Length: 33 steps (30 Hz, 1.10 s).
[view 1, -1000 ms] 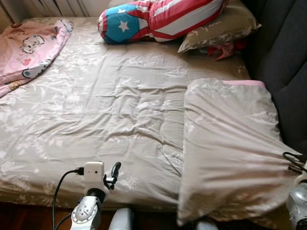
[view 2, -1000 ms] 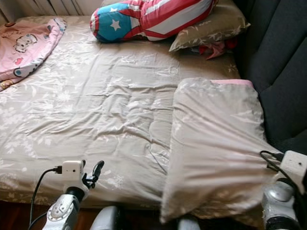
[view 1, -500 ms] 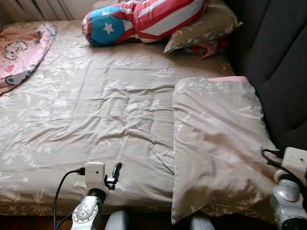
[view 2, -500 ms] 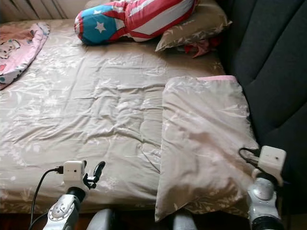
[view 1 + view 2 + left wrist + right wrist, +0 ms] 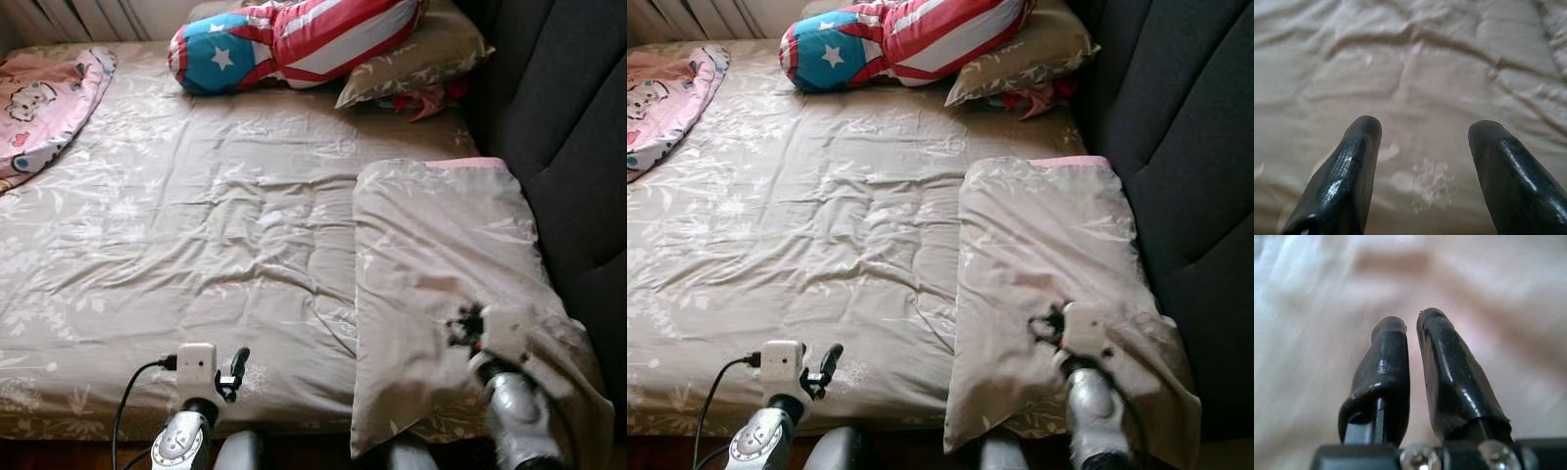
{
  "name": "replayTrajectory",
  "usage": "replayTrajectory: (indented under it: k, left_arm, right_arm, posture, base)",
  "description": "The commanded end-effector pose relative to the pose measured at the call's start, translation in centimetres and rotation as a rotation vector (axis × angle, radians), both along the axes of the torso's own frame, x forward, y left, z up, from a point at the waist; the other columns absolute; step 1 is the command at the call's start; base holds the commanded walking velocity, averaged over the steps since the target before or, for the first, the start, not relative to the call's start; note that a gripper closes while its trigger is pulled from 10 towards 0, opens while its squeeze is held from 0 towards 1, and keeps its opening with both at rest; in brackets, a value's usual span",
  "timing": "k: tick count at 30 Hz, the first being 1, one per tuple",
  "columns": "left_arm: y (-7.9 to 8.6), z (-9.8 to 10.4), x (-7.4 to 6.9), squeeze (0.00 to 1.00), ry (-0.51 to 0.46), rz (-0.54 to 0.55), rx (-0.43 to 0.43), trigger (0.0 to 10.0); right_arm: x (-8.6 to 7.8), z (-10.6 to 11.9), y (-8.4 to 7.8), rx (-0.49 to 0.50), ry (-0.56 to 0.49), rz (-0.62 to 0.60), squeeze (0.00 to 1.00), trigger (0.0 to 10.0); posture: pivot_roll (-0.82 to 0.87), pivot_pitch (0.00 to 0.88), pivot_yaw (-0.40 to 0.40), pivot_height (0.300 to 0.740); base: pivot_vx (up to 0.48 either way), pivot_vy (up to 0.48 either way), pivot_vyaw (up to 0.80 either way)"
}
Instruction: Clean up the room
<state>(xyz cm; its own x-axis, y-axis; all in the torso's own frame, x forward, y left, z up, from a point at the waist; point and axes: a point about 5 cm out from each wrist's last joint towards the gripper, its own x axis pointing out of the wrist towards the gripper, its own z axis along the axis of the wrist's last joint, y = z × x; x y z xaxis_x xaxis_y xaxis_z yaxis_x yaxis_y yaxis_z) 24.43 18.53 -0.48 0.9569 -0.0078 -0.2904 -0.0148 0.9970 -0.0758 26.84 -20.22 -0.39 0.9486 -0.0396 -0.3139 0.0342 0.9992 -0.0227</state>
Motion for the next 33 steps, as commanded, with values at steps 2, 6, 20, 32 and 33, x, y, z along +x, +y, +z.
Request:
replayTrajectory:
  k: [2,6,20,32,33]
  left_arm:
    - [0.8,-1.3,-1.1,0.00,0.066,0.036,0.002,10.0]
    - [1.5,-2.2,-1.7,0.00,0.119,0.051,0.022,10.0]
    - [1.9,-6.0,-5.2,0.00,0.371,0.050,0.086,10.0]
    - [2.2,-7.5,-7.3,0.00,0.502,0.055,0.113,10.0]
    - [2.0,-7.5,-7.3,0.00,0.503,0.041,0.118,10.0]
  right_arm:
    - [-1.5,-1.7,0.6,0.005,0.090,0.029,0.00,10.0]
    - [-2.2,-2.8,2.1,0.063,0.147,0.064,0.00,10.0]
    - [-4.7,-5.2,2.6,0.057,0.320,0.079,0.00,10.0]
    - [-7.3,-6.9,0.6,0.023,0.459,-0.091,1.00,10.0]
    - [-7.5,-7.0,0.7,0.018,0.466,-0.089,1.00,10.0]
  posture:
    - [-0.08,0.158,0.007,0.685]
    - [-0.08,0.143,0.001,0.705]
    - [-0.09,0.071,0.002,0.740]
    - [-0.11,0.024,0.009,0.740]
    - [-0.11,0.024,0.009,0.740]
  base:
    - [0.000,0.000,0.00]
    - [0.000,0.000,0.00]
    - [0.000,0.000,0.00]
    - [0.000,0.000,0.00]
    - [0.000,0.000,0.00]
